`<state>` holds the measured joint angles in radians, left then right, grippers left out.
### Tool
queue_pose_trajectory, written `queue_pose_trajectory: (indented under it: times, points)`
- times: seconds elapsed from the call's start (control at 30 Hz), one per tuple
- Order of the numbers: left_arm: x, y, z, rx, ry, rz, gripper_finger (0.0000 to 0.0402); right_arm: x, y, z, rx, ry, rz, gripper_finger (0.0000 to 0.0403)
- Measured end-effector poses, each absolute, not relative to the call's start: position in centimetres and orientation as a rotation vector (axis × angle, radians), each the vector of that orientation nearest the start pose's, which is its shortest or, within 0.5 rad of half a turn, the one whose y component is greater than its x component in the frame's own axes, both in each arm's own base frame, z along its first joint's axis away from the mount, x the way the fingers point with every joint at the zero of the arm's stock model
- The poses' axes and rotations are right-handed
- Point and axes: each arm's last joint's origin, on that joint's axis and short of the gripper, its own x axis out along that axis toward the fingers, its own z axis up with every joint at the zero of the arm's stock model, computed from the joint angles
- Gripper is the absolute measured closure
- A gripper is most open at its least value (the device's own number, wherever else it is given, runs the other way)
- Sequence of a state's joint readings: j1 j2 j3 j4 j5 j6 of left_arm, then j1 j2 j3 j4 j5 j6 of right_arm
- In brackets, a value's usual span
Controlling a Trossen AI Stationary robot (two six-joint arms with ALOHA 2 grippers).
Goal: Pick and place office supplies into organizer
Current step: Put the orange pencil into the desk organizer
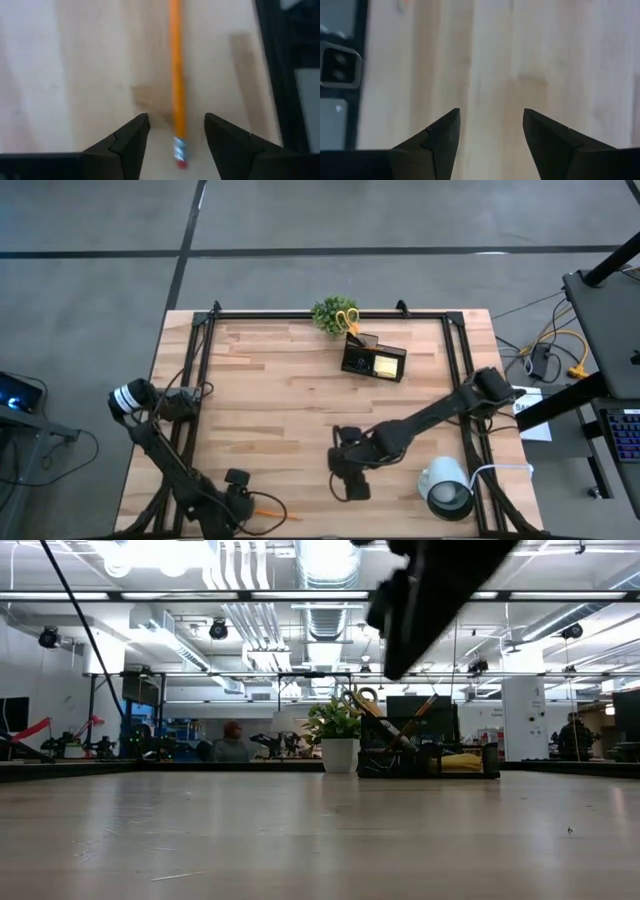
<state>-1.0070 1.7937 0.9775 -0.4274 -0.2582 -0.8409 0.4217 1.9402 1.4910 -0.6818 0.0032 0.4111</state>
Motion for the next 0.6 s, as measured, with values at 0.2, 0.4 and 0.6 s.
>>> queue_pose_trajectory:
  times: [0.2,0.4,0.6]
  points:
    - [19.0,-24.4,10.3,0.092,1.160,0.014,0.0286,38.2,17.1,22.5,0.125,1.151,0.132,0.0200]
    - [21.2,-22.1,8.6,0.232,1.094,0.016,0.0387,37.6,16.7,23.1,0.169,1.226,-0.002,0.0208]
    - [24.7,-17.8,8.5,0.310,1.108,0.094,0.0397,36.7,17.6,23.6,0.236,1.233,-0.060,0.0226]
